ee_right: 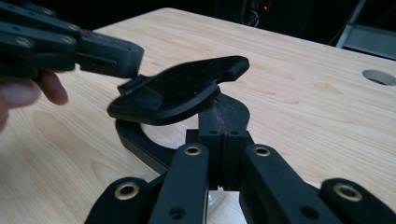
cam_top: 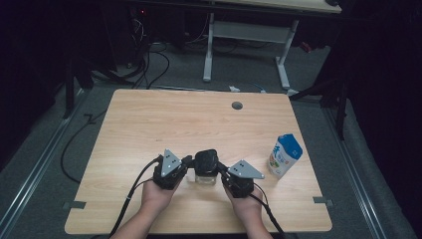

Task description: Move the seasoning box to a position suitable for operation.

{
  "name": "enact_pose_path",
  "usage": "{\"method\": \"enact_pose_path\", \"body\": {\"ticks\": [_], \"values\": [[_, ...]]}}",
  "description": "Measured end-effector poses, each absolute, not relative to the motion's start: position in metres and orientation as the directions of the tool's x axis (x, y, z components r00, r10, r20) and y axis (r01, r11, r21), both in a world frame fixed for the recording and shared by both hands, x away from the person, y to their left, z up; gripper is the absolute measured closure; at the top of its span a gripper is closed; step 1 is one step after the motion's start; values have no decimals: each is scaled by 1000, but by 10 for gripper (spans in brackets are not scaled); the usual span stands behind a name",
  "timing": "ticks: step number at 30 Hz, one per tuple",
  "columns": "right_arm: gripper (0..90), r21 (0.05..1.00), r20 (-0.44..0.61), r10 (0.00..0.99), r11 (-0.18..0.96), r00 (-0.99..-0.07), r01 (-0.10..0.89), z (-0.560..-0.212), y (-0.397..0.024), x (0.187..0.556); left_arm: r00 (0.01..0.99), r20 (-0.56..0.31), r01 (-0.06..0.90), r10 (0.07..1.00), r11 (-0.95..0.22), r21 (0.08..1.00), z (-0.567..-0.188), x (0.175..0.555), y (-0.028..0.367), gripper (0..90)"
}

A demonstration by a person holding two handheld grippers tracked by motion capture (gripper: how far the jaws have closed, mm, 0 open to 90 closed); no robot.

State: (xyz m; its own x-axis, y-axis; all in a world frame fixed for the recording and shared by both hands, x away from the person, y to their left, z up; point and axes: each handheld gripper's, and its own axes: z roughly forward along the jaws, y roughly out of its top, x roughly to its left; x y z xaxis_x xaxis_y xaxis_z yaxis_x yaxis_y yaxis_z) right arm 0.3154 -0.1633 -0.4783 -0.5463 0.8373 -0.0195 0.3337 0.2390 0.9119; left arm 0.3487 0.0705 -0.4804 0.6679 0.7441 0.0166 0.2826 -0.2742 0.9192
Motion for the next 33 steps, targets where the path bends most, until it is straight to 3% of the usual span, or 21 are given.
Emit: {"method": "enact_pose_path", "body": {"ticks": [8,14,19,27,33], "values": [[899,923,-17,834,225,-552,312,-469,-159,315,656,-14,289,754,-234,928,-481,343,87,857],[899,926,-20,829,226,-559,302,-467,-153,315,617,9,336,787,-274,901,-503,333,125,665],[899,923,-18,824,231,-566,307,-465,-148,316,601,-9,374,799,-271,887,-512,326,146,556],[899,929,-21,808,234,-589,288,-458,-136,318,564,-86,434,821,-207,877,-516,326,165,522],[898,931,-26,796,239,-605,275,-454,-127,320,564,-79,437,822,-216,873,-519,326,163,516]]}}
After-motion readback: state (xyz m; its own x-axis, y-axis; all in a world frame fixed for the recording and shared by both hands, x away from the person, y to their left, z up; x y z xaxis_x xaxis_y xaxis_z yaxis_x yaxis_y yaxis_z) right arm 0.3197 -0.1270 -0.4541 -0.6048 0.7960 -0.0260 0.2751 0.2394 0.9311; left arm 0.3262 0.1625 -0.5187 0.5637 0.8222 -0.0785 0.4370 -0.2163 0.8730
